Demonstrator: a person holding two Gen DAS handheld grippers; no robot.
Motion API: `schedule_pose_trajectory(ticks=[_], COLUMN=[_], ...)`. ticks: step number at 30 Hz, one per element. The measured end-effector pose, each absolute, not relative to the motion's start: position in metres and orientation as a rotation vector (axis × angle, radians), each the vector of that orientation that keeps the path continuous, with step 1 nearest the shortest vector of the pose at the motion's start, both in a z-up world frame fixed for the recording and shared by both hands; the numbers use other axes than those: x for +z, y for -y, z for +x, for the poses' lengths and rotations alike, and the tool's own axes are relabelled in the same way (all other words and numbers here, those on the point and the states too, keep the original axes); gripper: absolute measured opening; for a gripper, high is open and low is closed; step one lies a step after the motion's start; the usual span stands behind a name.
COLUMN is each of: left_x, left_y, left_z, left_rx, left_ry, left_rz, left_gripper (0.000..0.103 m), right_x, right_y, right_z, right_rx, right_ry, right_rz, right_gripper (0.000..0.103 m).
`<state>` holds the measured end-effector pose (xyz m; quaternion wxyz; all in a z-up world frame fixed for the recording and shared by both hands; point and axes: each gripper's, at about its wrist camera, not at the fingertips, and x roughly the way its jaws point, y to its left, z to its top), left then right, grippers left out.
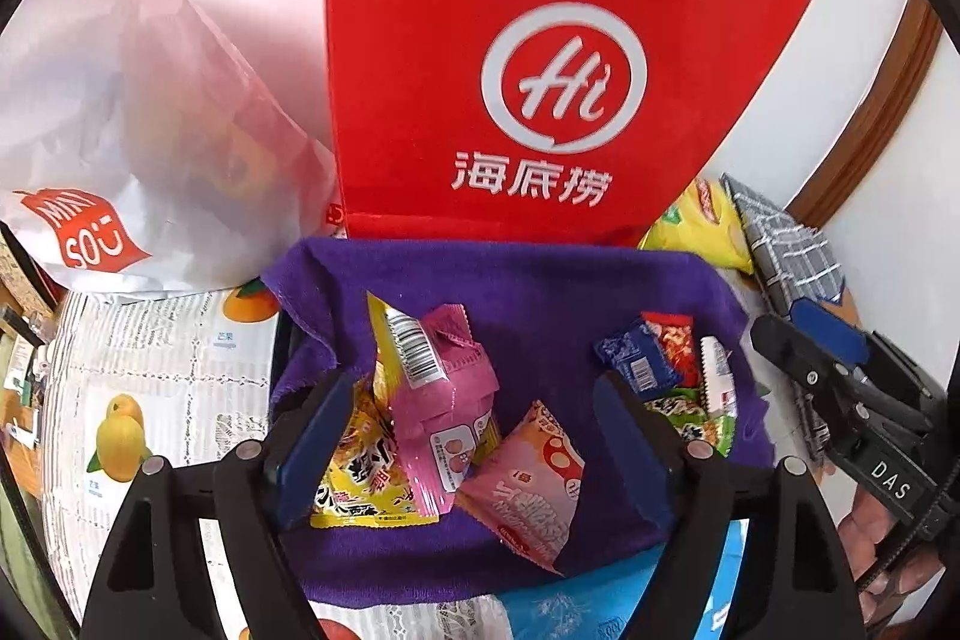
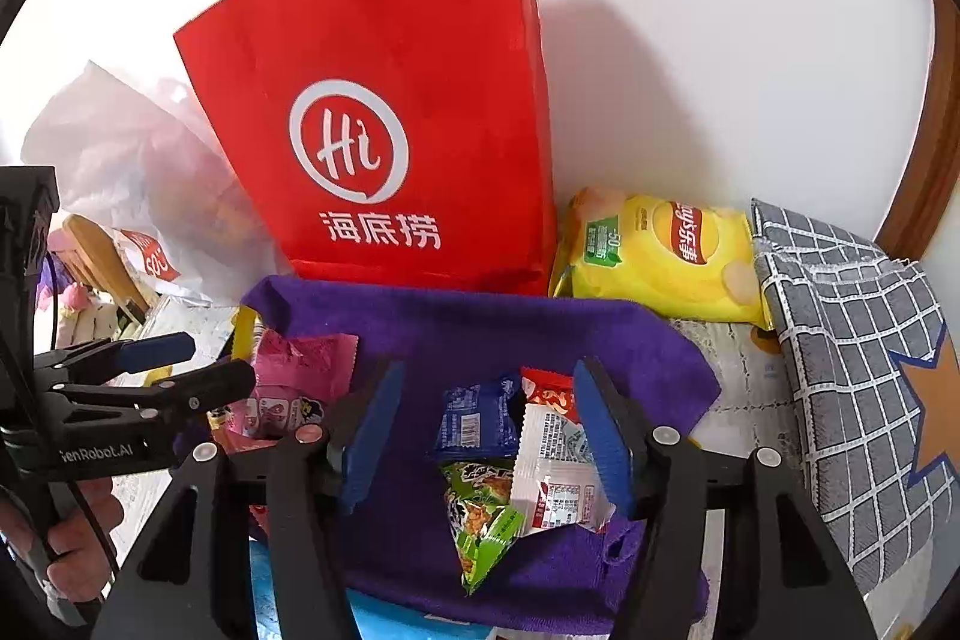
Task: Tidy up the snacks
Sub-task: 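Move both tools back to the loose snacks beside the blue tissue pack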
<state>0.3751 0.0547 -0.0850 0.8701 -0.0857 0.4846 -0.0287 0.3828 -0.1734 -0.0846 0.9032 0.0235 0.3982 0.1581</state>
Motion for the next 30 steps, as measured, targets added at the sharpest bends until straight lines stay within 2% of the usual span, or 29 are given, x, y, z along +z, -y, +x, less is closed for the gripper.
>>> schedule_pose_trajectory(ticks=[2,7,9,19,30], left_x=[-0.078,-0.053,-0.050,-0.063,-0.123], left_y=[-0.061,-0.078,-0.086,-0.122,-0.111], left_z=[0.372,0.353,0.343,0.274,0.188], left_rx=[-0.048,-0.014,-0.005,0.034,0.006], left_ry=[-1.001,-0.939,-0.934,-0.974,-1.079], left_rz=[-0.190,-0.184,-0.190,-0.173,-0.178], left_gripper=[0.082,0.082,0.082,0.082,0.080], right_x=[-0.076,-0.049,-0.044,-0.072,-0.116], right_y=[0.174,0.173,0.175,0.201,0.219], right_z=[0.377,0.355,0.343,0.283,0.200], right_rx=[0.316,0.323,0.325,0.320,0.354], right_ry=[-0.804,-0.756,-0.735,-0.805,-0.847], right_rz=[0.051,0.012,0.011,0.038,0.051], right_gripper=[0.064,0.081,0.083,0.083,0.083])
